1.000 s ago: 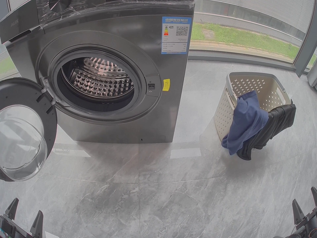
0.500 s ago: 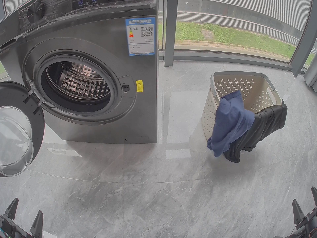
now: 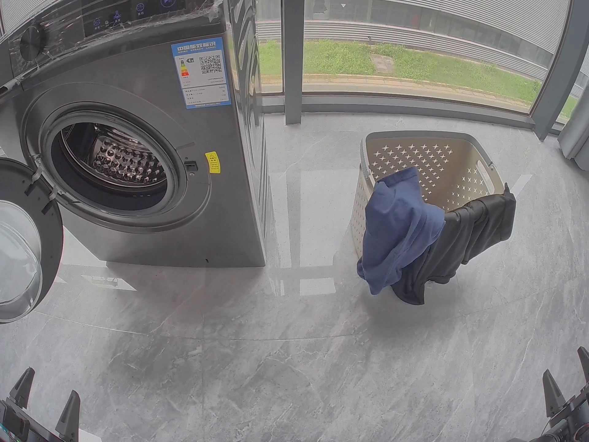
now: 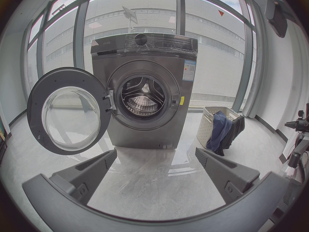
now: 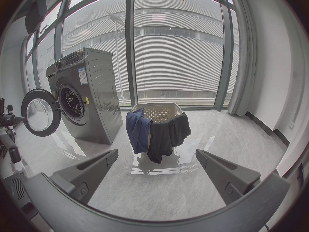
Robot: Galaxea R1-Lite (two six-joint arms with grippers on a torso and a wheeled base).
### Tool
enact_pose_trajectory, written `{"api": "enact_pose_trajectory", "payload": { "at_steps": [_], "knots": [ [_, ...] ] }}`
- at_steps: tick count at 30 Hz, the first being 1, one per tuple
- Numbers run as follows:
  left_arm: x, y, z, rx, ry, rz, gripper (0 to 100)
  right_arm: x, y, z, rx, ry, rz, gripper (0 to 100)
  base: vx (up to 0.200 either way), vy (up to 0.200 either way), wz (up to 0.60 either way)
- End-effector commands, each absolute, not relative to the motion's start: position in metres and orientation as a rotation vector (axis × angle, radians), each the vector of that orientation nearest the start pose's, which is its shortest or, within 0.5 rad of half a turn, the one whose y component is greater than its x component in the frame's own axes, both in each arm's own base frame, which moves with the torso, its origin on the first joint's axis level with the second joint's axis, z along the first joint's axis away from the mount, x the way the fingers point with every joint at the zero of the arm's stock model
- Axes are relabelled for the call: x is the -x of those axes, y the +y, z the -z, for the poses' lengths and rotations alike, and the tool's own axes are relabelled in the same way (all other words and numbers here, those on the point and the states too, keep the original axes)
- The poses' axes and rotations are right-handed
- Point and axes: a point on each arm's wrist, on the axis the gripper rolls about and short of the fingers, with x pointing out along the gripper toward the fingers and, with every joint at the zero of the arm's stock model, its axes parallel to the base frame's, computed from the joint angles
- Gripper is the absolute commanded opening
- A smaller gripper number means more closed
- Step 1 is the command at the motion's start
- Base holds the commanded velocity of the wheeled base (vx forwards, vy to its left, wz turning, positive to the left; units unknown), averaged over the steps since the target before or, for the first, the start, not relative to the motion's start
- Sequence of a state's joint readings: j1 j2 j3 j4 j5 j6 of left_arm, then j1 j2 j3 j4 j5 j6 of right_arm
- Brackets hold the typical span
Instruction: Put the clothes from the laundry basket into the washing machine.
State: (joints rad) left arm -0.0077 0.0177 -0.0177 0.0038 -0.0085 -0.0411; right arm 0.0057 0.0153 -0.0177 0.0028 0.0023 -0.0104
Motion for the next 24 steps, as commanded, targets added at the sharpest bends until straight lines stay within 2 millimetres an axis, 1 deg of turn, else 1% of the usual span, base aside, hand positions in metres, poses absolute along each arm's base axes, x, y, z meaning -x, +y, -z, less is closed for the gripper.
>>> {"api": "enact_pose_trajectory", "payload": {
  "at_steps": [1, 10, 19, 24],
  "knots": [
    [0.0229, 0.0000, -0.0754, 0.041, 0.003, 0.015, 100, 0.0228, -0.0001, -0.0752, 0.011, 0.003, -0.009, 100, 0.000, 0.000, 0.00],
    [0.0229, 0.0000, -0.0754, 0.041, 0.003, 0.015, 100, 0.0228, -0.0001, -0.0752, 0.011, 0.003, -0.009, 100, 0.200, 0.000, 0.00],
    [0.0229, 0.0000, -0.0754, 0.041, 0.003, 0.015, 100, 0.0228, -0.0001, -0.0752, 0.011, 0.003, -0.009, 100, 0.000, 0.000, 0.00],
    [0.0229, 0.0000, -0.0754, 0.041, 0.003, 0.015, 100, 0.0228, -0.0001, -0.0752, 0.011, 0.003, -0.009, 100, 0.000, -0.200, 0.00]
  ]
}}
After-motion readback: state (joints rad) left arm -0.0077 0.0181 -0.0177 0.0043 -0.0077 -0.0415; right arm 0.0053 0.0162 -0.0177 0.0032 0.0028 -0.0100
